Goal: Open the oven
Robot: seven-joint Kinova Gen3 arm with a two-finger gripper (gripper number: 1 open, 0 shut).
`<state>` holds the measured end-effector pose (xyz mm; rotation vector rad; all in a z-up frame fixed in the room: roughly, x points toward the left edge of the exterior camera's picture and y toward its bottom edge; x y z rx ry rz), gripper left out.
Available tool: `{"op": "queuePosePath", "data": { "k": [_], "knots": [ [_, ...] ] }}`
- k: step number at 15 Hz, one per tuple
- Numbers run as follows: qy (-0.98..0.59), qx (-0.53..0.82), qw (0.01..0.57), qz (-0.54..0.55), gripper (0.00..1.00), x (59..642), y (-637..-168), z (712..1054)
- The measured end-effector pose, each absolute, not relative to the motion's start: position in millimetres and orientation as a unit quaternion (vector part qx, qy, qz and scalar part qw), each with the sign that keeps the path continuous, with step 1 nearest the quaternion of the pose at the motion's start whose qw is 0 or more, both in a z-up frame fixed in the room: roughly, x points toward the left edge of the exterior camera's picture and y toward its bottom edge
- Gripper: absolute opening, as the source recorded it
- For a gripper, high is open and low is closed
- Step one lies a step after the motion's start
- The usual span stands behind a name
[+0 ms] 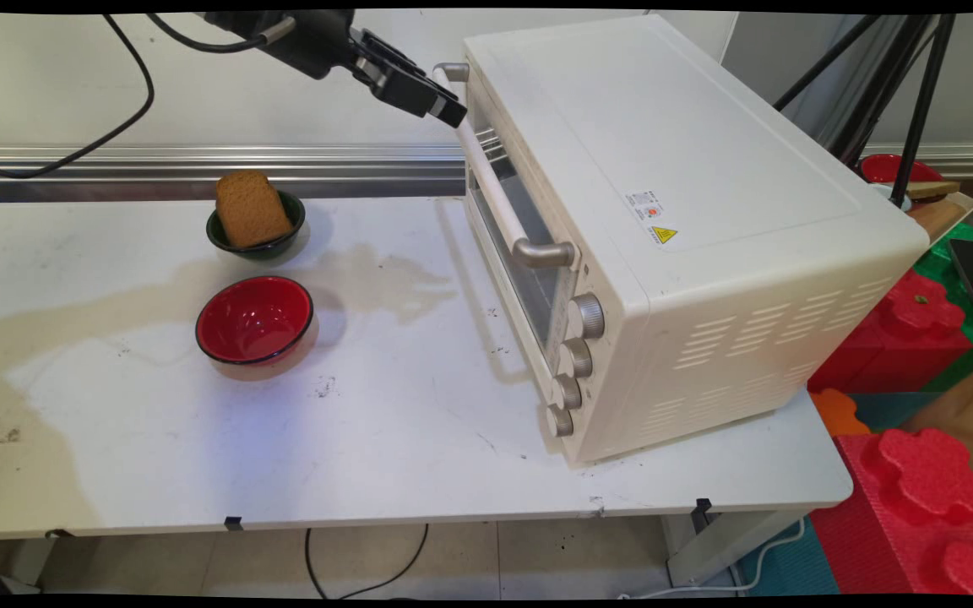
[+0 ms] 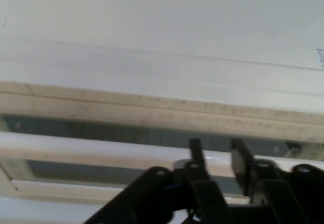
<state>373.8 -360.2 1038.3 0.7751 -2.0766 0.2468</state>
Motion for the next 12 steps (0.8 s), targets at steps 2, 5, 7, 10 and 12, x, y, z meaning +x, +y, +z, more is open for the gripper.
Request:
{"op": "queuePosePath", "data": {
  "k": [2, 5, 7, 10, 12],
  "knots": [
    [-0.836, 0.312, 0.44, 0.098, 0.0, 368, -362, 1036],
    [-0.837, 0.314, 0.438, 0.097, 0.0, 360, -364, 1031],
    [-0.836, 0.315, 0.438, 0.097, 0.0, 355, -365, 1027],
    [-0.836, 0.318, 0.437, 0.098, 0.0, 347, -368, 1020],
    [-0.835, 0.32, 0.436, 0.101, 0.0, 341, -371, 1015]
  ]
}}
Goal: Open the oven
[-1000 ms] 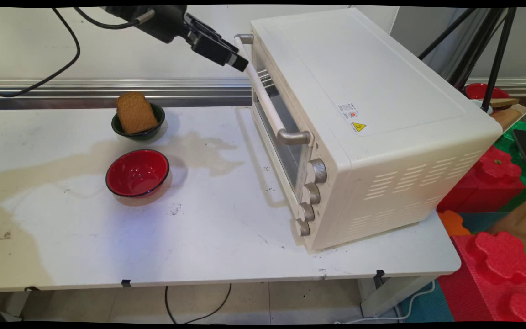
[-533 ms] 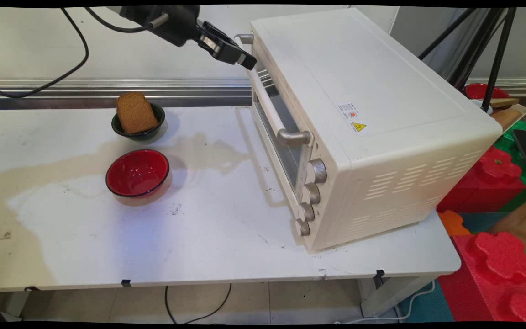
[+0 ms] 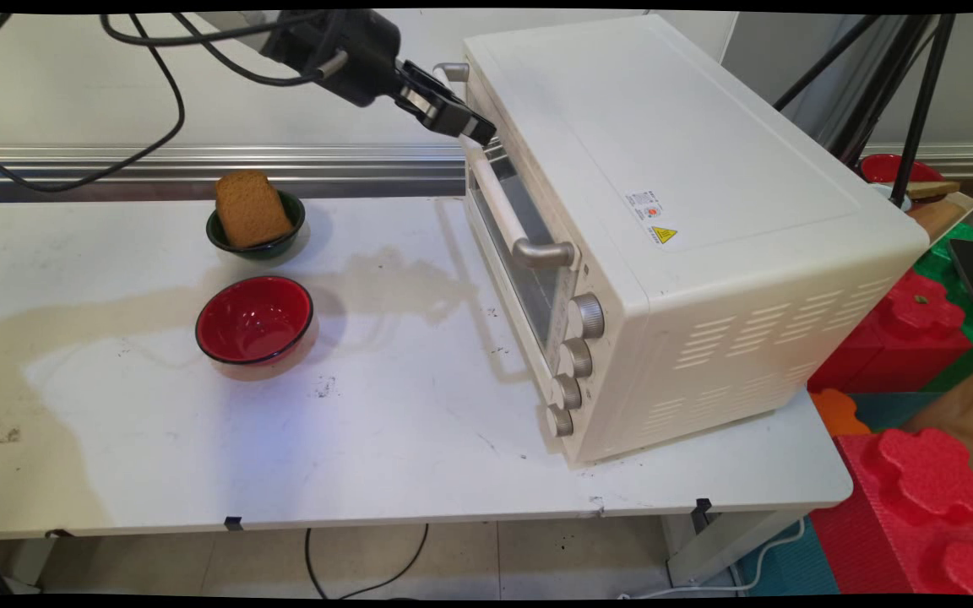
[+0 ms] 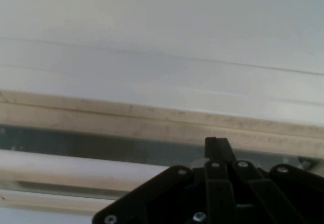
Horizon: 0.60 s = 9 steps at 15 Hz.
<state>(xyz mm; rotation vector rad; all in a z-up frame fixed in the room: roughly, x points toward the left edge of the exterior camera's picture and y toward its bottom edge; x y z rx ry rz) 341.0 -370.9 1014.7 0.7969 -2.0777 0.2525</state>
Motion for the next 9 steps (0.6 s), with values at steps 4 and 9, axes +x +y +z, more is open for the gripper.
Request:
{"op": "queuePosePath", "data": {
  "k": [4, 9],
  "knots": [
    [-0.834, 0.324, 0.433, 0.108, 0.0, 334, -374, 1007],
    [-0.834, 0.33, 0.428, 0.109, 0.0, 328, -374, 997]
  ]
}}
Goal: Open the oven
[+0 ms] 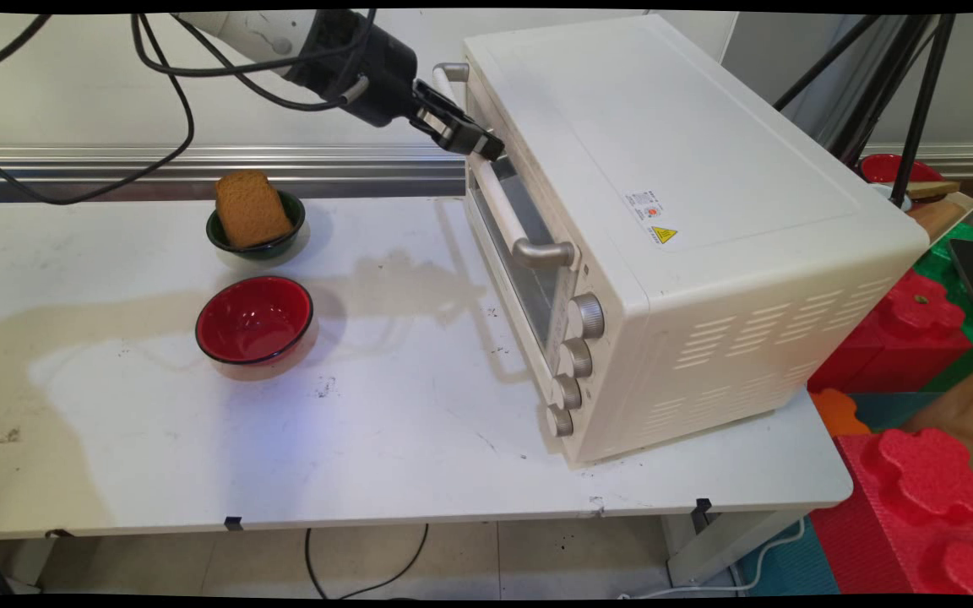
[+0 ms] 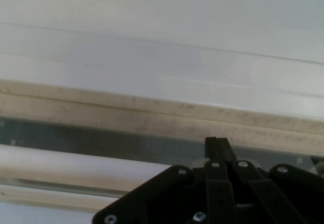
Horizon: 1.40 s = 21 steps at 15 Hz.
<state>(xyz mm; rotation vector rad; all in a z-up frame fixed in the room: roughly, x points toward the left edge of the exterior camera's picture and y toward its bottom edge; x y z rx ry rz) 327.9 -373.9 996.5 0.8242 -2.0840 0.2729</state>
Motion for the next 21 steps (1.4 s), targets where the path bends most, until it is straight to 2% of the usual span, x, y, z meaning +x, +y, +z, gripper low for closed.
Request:
{"op": "queuePosePath", "data": {
  "k": [9, 21],
  "knots": [
    [-0.836, 0.343, 0.413, 0.109, 0.0, 334, -362, 990],
    [-0.851, 0.349, 0.379, 0.104, 0.0, 370, -332, 978]
  ]
}}
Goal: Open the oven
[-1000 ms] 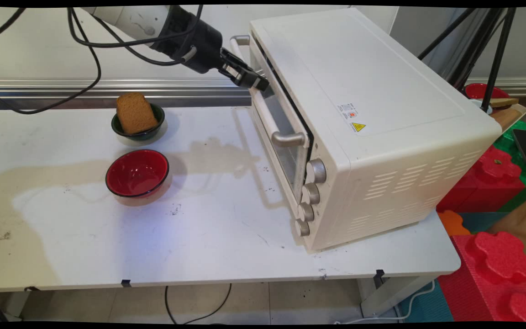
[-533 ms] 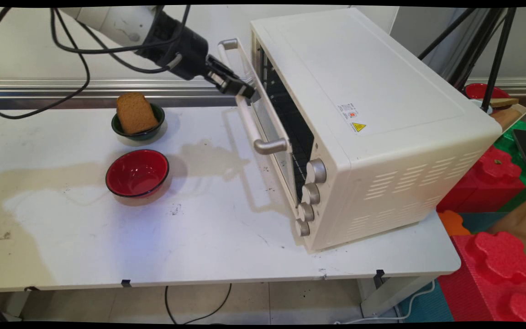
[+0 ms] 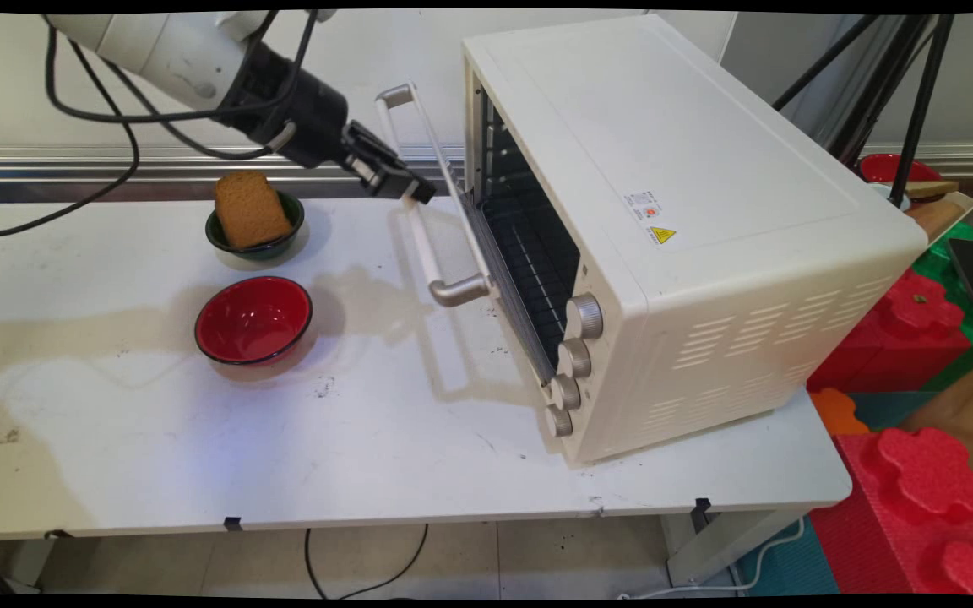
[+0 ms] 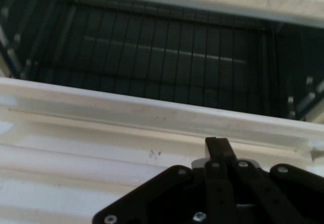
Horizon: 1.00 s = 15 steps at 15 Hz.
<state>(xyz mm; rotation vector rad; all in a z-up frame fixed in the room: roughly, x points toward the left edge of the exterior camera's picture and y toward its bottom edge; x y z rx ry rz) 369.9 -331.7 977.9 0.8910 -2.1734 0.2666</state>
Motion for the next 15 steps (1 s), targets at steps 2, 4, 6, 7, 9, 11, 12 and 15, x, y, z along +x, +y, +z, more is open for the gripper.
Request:
{"op": "queuePosePath", "data": {
  "k": [2, 4, 6, 7, 9, 11, 12, 15],
  "knots": [
    [-0.854, 0.348, 0.374, 0.102, 0.0, 374, -327, 975],
    [-0.856, 0.348, 0.369, 0.1, 0.0, 378, -322, 971],
    [-0.859, 0.347, 0.364, 0.097, 0.0, 382, -318, 967],
    [-0.86, 0.347, 0.362, 0.096, 0.0, 383, -316, 965],
    [-0.863, 0.345, 0.358, 0.093, 0.0, 385, -312, 960],
    [-0.866, 0.343, 0.353, 0.09, 0.0, 387, -307, 952],
    [-0.867, 0.342, 0.35, 0.089, 0.0, 389, -304, 948],
    [-0.87, 0.341, 0.344, 0.087, 0.0, 392, -298, 938]
  ]
}}
